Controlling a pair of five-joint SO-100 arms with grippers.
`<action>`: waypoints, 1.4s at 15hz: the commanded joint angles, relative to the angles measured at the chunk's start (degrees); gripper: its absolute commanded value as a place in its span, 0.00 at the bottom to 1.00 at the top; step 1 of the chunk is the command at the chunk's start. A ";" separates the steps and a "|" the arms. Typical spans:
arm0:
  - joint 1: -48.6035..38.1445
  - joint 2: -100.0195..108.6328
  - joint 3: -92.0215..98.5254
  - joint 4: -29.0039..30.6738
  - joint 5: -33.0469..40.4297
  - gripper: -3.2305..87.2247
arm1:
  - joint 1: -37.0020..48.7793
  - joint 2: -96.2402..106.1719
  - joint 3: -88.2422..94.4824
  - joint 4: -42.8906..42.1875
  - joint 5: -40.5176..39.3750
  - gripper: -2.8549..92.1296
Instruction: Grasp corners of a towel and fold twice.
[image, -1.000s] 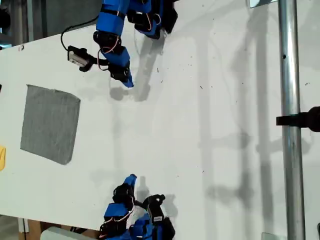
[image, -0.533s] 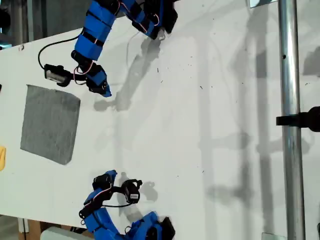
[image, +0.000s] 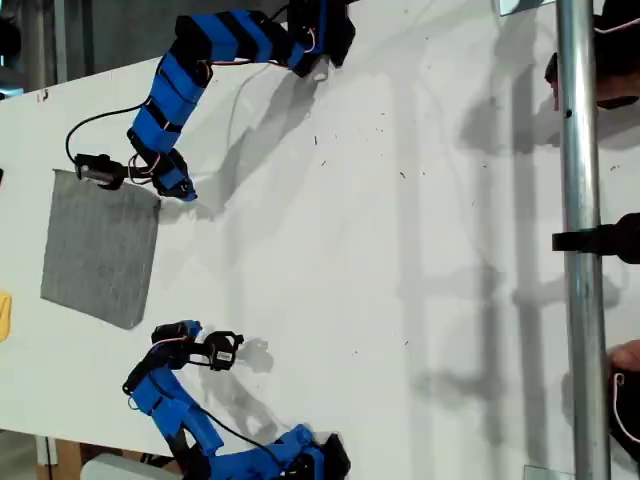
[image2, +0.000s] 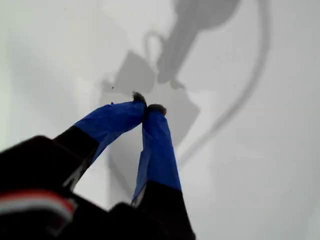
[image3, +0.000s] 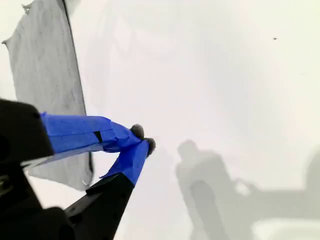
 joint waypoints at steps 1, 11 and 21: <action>-2.99 -8.09 -15.29 0.18 1.32 0.00 | 3.25 -2.55 -7.29 -7.29 -2.37 0.03; -11.60 -22.15 -21.62 -37.79 5.71 0.01 | 8.26 -15.47 -17.84 -36.39 -2.64 0.03; -15.91 -28.74 -22.41 -47.90 -3.43 0.01 | 9.67 -26.46 -19.51 -42.89 10.81 0.03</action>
